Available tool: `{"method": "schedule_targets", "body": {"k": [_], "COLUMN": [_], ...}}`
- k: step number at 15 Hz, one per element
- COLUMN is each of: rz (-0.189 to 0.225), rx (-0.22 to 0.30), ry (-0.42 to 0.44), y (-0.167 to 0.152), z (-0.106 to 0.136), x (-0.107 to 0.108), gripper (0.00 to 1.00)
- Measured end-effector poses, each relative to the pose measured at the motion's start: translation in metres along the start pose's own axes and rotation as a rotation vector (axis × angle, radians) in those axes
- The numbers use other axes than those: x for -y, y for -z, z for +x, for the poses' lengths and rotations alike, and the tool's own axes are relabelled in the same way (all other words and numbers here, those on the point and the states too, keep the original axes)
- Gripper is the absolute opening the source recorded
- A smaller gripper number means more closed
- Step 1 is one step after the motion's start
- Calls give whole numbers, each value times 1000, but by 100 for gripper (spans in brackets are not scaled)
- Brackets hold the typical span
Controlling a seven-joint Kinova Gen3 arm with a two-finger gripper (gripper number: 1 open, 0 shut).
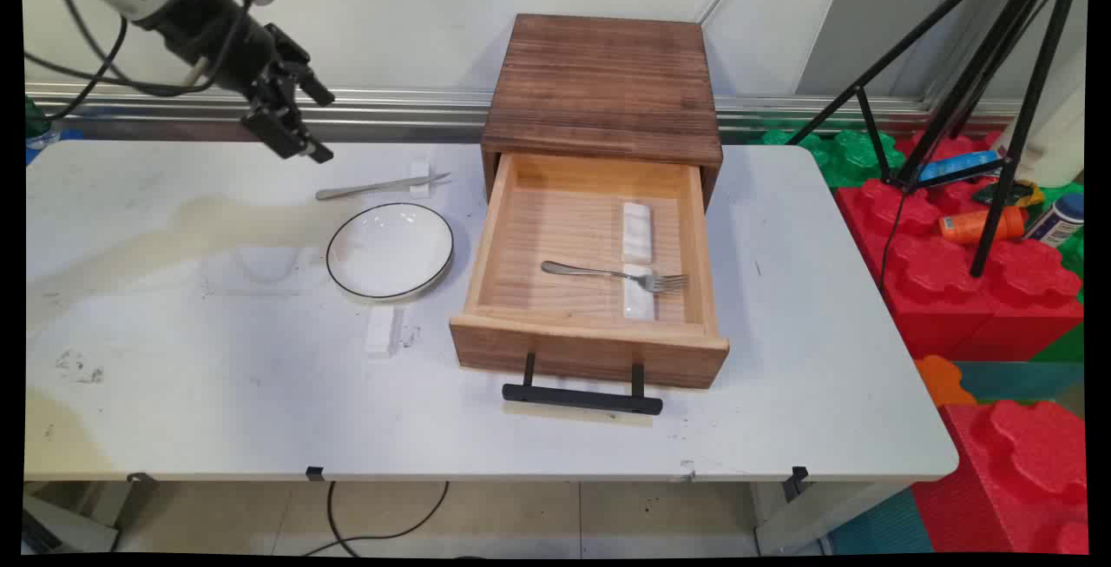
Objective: Pick up the knife from the left of the white plate
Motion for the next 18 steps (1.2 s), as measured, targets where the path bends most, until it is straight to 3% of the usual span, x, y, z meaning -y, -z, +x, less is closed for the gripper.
{"method": "schedule_targets", "body": {"k": [3,9,18], "rz": [24,33,-23], "rx": [24,85,195], "ry": [-11,-54,-100], "y": [-20,-70,-143], "z": [5,15,10], "x": [22,58,99], "gripper": [100,100,100]}}
